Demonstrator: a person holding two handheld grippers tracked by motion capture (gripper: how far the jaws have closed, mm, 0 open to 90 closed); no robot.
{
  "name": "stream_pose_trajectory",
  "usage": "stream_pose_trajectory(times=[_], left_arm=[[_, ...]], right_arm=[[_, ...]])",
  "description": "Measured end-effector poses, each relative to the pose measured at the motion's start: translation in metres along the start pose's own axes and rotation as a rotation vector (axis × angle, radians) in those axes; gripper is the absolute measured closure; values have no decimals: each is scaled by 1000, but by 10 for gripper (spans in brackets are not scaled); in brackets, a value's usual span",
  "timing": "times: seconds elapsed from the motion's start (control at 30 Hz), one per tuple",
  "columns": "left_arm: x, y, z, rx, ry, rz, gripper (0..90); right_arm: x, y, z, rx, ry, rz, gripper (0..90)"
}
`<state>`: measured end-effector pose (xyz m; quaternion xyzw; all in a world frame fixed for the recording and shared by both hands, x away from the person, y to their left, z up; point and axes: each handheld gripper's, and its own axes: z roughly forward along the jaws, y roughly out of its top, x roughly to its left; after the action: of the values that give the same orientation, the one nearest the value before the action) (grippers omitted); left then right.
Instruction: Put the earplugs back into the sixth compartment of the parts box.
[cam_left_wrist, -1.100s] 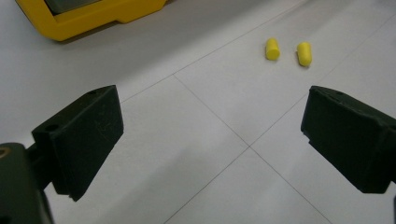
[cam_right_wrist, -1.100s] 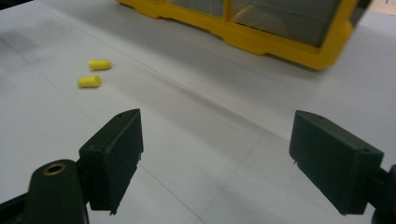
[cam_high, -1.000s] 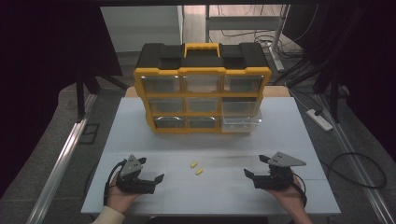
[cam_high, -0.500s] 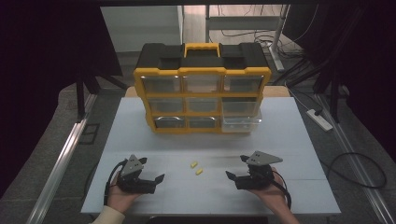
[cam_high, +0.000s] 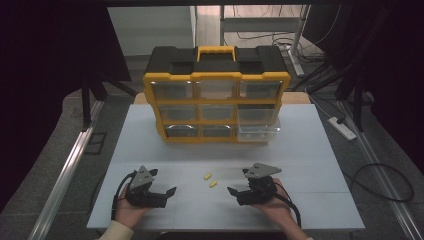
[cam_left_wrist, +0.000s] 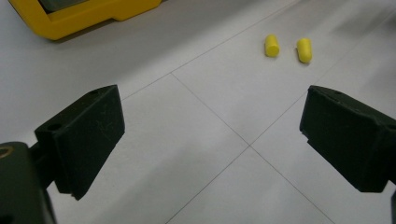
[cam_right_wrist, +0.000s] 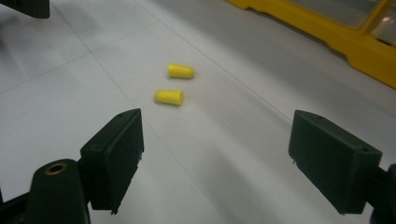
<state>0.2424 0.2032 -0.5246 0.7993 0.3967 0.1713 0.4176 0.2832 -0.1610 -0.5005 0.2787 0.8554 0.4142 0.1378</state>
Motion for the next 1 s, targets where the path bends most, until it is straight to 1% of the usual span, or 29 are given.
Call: stream_pose_trajectory(times=[0.1,0.27,0.63,0.77,1.0], left_arm=[[0,0,1,6,0,1,66],[0,0,1,2,0,-3,66],[0,0,1,9,-1,3,67],[0,0,1,10,-1,3,68],[0,0,1,10,0,5,68]], right_arm=[[4,3,7,17,7,-12,182],[11,8,21,45,19,-39,182],[24,21,52,97,40,-61,202],[26,24,59,112,38,-57,212],[29,27,71,142,27,-62,260]])
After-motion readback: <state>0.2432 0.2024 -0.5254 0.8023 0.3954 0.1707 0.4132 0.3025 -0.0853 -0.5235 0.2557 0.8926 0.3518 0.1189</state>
